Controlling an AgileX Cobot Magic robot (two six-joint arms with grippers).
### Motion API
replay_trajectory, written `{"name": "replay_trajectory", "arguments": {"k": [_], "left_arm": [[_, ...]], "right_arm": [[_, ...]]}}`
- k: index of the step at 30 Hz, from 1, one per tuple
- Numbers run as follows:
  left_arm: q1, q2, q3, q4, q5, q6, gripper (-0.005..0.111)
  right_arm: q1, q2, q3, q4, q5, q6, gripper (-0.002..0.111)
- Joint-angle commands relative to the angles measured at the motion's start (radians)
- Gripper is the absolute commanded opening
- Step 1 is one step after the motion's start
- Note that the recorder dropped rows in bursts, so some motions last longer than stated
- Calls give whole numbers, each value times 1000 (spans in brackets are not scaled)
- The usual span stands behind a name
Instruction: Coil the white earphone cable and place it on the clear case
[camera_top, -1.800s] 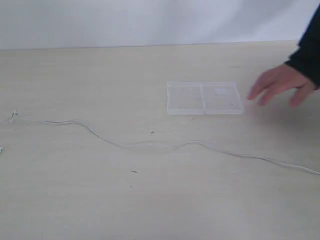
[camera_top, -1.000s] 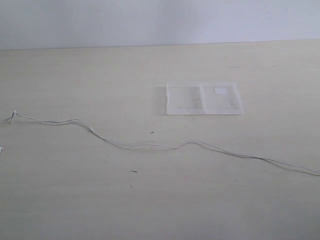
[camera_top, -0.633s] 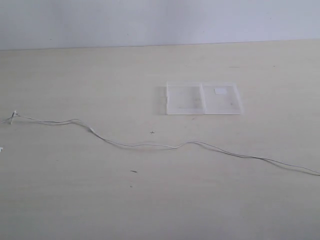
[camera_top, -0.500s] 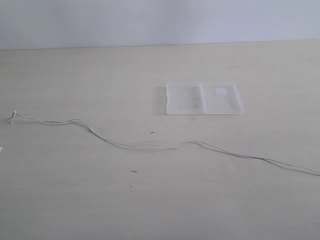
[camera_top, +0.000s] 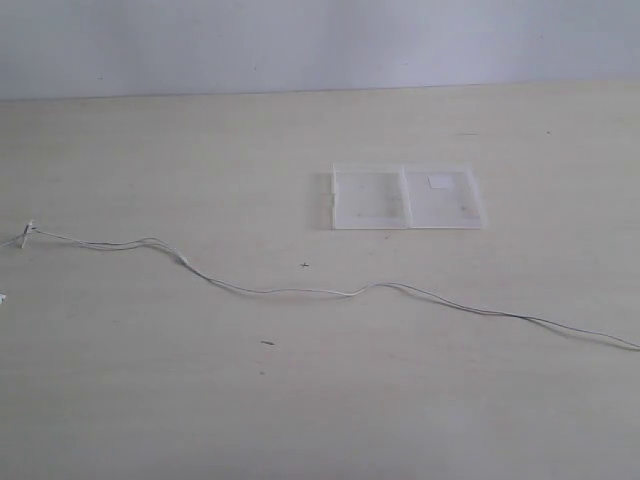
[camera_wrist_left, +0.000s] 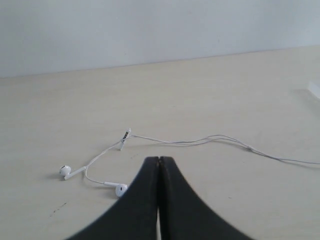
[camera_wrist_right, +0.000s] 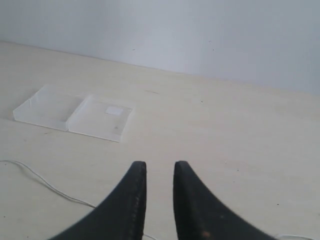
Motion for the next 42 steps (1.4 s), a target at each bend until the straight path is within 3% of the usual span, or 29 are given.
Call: {"name": "replay_trajectory", "arguments": {"k": [1, 11, 17, 19, 21, 22, 23, 26, 31, 35, 38, 42], "left_arm": [[-7, -7, 1, -12, -4, -4, 0], [-7, -7, 1, -12, -4, -2, 0], [-7, -7, 1, -12, -4, -4, 0], [-7, -7, 1, -12, -4, -4, 0], [-7, -7, 1, -12, -4, -4, 0], [-7, -7, 1, -12, -4, -4, 0], [-7, -7, 1, -12, -4, -4, 0], [-7, -7, 1, -12, -4, -4, 0], [-7, -7, 1, -12, -4, -4, 0], [-7, -7, 1, -12, -4, -4, 0], [-7, -7, 1, -12, -4, -4, 0], [-7, -7, 1, -12, -4, -4, 0]], "right_arm": [[-5, -6, 4, 33, -55, -1, 20], [-5, -6, 4, 63, -275, 3, 20], [-5, -6, 4, 138, -509, 290, 20], [-5, -6, 4, 140, -558, 473, 20], [-5, -6, 4, 127, -775, 557, 20], [-5, -6, 4, 101, -966, 541, 20], [-5, 16, -12, 83, -1011, 507, 20], [-5, 172, -175, 57, -834, 371, 20], [-5, 567, -384, 19, -749, 358, 20], [-5, 920, -647, -199, -384, 411, 21], [-5, 1156, -846, -205, -119, 381, 24], [44, 1526, -1191, 255, 363, -218, 30]]}}
